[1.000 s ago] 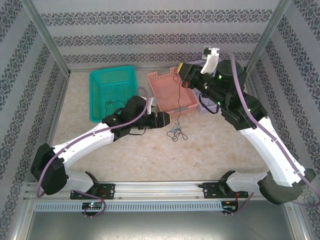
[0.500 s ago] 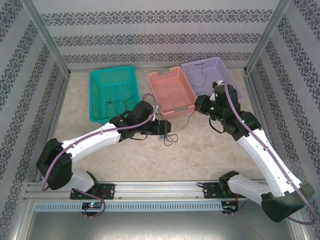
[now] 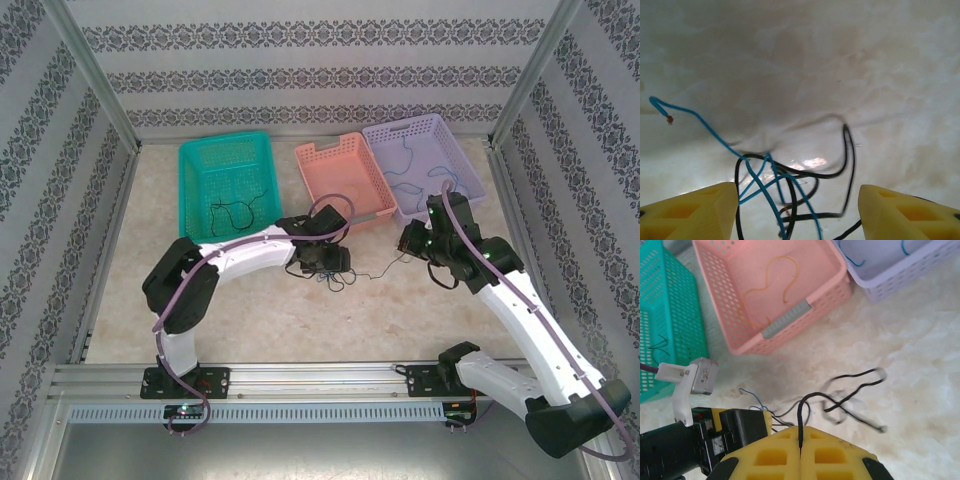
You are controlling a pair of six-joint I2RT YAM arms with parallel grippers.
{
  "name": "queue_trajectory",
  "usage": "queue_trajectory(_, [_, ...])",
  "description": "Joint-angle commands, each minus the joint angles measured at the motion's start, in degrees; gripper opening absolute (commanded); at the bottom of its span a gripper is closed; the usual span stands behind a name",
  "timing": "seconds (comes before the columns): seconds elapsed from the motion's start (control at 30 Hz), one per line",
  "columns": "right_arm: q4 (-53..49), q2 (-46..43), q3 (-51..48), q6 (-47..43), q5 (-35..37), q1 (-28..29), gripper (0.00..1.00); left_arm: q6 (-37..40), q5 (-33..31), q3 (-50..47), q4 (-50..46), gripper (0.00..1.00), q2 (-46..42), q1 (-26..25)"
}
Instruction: Untangle the cables
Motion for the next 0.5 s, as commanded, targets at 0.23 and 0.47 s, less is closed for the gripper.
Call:
queue_trajectory(0.23, [-9.51, -2.55, -0.51, -0.8, 9.95, -0.59, 0.0, -3.67, 5.09, -0.63, -1.05, 0.41, 6.09, -0.61])
queue_trajectory(0.47, [-11.62, -2.2, 2.71, -2.23, 16.52, -2.42, 0.0, -3.31, -3.3, -2.43, -7.89, 0.0, 5.44, -0.37])
